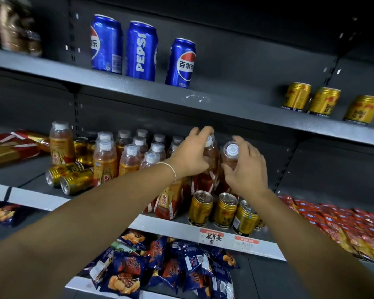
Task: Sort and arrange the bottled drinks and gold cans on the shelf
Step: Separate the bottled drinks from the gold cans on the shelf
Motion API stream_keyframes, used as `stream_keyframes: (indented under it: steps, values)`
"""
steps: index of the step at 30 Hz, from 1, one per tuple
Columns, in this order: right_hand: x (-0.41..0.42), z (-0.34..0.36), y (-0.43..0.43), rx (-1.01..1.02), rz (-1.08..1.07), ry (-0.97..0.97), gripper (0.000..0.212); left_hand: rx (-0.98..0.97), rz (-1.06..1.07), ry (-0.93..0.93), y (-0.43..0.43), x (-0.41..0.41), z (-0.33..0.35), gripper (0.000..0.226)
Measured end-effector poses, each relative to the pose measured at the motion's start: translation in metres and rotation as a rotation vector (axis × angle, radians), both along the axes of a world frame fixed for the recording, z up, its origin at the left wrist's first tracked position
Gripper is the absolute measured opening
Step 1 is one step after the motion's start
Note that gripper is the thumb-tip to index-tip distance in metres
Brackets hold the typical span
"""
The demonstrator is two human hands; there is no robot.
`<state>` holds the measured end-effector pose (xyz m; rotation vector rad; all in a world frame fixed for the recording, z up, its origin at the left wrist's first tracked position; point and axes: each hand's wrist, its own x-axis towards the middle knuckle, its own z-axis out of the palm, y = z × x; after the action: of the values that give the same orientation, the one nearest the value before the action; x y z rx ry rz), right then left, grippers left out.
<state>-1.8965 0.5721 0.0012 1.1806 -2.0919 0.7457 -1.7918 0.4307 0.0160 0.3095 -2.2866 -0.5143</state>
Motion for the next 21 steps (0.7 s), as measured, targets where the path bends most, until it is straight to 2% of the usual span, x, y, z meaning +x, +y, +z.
stream_keyframes:
  steps: [2, 5, 9, 13, 18, 21]
  values:
    - [0.02, 0.011, 0.0, 0.011, -0.018, 0.041, 0.082, 0.005, -0.029, 0.052, 0.001, 0.019, 0.008, 0.076]
    - [0.057, 0.029, -0.003, 0.039, -0.054, 0.012, 0.087, 0.022, -0.062, 0.116, -0.001, 0.051, 0.021, 0.073]
    - [0.107, 0.05, -0.008, 0.183, -0.13, -0.085, 0.092, 0.064, -0.111, 0.126, -0.004, 0.103, 0.038, 0.064]
    - [0.159, 0.061, -0.017, 0.374, -0.191, -0.222, 0.09, 0.162, -0.145, 0.001, -0.015, 0.162, 0.049, 0.056]
    - [0.224, 0.05, -0.052, 0.431, -0.056, -0.361, 0.073, 0.203, -0.048, -0.174, -0.045, 0.233, 0.037, 0.05]
    - [0.264, 0.039, -0.087, 0.467, 0.035, -0.399, 0.065, 0.226, 0.018, -0.236, -0.07, 0.282, 0.022, 0.063]
